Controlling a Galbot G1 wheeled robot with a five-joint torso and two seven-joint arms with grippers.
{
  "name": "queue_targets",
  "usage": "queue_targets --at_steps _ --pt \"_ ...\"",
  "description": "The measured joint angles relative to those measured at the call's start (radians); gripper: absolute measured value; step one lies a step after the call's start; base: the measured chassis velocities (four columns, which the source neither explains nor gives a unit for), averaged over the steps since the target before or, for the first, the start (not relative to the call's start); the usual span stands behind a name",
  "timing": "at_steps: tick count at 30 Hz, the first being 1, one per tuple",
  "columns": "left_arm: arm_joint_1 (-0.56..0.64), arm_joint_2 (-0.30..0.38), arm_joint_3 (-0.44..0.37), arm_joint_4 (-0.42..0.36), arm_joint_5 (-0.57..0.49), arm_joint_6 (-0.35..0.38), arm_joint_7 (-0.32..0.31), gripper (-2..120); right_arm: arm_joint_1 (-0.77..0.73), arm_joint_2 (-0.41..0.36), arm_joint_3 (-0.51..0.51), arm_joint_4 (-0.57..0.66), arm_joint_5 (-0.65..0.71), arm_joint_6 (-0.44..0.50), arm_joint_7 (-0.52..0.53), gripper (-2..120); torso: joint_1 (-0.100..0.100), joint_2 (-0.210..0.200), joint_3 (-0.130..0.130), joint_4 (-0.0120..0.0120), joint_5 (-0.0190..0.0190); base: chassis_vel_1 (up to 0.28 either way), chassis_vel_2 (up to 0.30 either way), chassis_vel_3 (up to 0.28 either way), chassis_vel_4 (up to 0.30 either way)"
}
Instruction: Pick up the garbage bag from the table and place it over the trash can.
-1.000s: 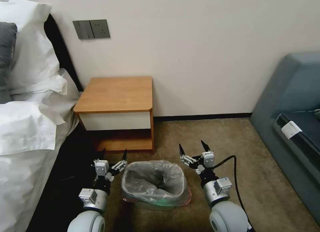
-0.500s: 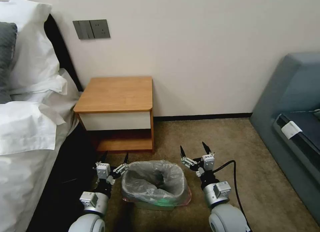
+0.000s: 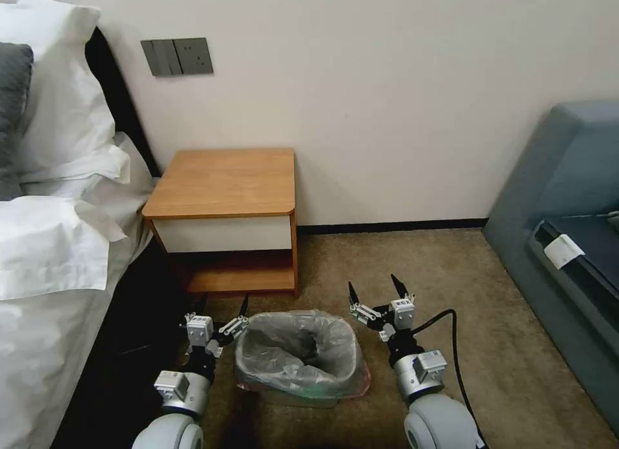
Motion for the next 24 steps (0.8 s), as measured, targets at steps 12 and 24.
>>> queue_targets --at_steps 12,24 --pt "0.000 0.000 0.000 -0.001 -0.001 0.001 -0.001 96 0.001 -0.001 0.000 0.000 0.001 -0.001 0.000 100 0.000 0.000 0.000 0.0000 0.0000 0.000 0.000 0.000 0.000" --pt "0.000 0.000 0.000 -0.001 -0.001 0.002 -0.001 96 0.001 -0.001 0.000 0.001 0.002 -0.001 0.000 100 0.000 0.000 0.000 0.0001 0.0000 0.000 0.000 0.000 0.000"
